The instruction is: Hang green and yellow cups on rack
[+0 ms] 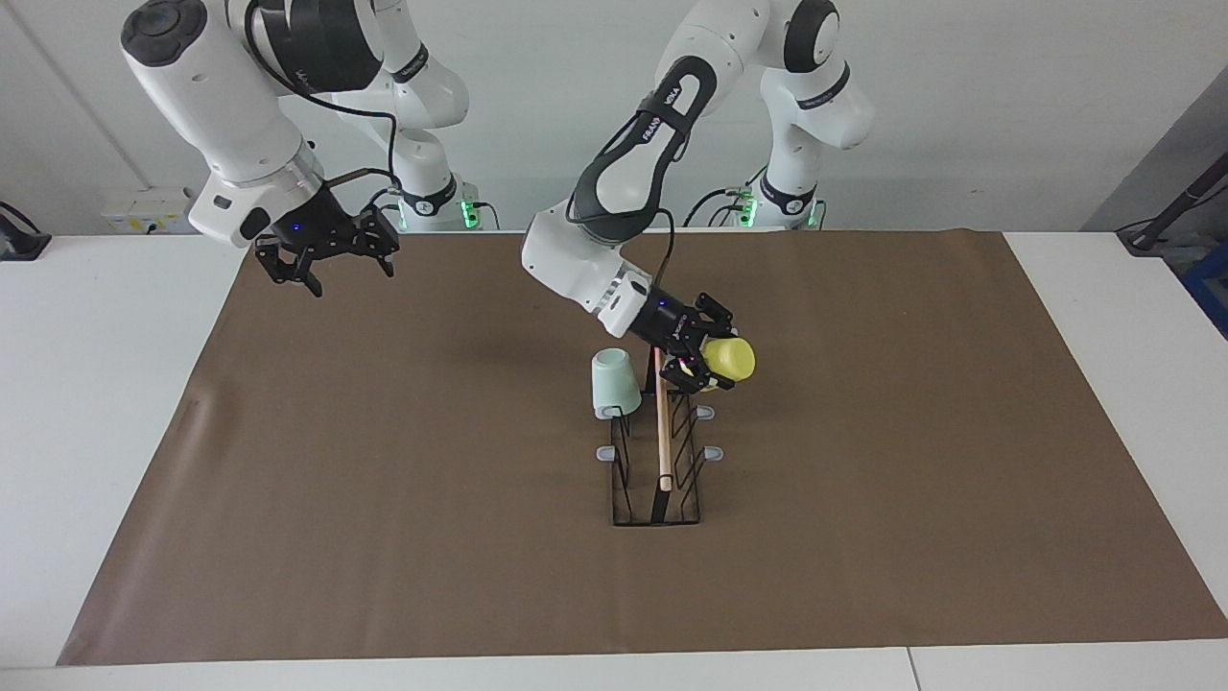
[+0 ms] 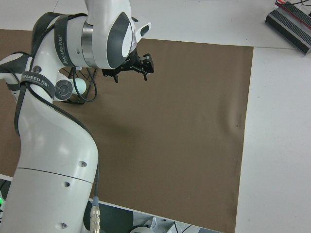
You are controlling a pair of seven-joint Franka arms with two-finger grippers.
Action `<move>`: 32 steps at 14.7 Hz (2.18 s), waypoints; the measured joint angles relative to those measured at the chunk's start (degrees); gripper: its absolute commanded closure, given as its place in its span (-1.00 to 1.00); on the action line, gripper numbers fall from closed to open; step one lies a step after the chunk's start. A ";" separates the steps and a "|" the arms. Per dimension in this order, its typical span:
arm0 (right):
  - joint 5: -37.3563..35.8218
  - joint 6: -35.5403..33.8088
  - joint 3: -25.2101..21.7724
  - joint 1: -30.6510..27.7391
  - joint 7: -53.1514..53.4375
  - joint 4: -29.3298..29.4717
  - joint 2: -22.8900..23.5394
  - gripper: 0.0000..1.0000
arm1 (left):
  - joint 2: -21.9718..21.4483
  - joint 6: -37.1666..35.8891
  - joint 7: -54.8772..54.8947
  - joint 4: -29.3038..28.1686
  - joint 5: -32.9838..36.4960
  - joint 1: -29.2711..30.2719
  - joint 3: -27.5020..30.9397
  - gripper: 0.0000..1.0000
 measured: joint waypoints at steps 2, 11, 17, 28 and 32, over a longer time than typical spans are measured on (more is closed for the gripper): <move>0.00 0.00 -0.04 0.08 0.00 0.00 0.00 -1.00 | 0.02 0.00 -0.04 0.03 -0.32 -0.07 -0.04 0.62; -0.01 0.00 -4.59 4.39 0.02 0.04 0.00 -1.00 | 0.03 -0.01 -0.29 0.34 -0.47 -0.86 -0.05 -1.00; -0.01 0.00 -3.40 3.39 0.02 0.04 0.07 -1.00 | 0.03 -0.01 -0.34 0.47 -0.47 -0.86 -0.05 -1.00; -0.01 0.00 -0.34 0.60 0.02 0.04 0.08 -1.00 | -11.65 10.48 24.04 0.93 -8.64 12.19 0.94 -1.00; -0.01 0.00 -0.33 0.60 0.02 0.04 0.08 -1.00 | -14.50 18.67 36.19 0.18 -17.33 20.85 1.04 -1.00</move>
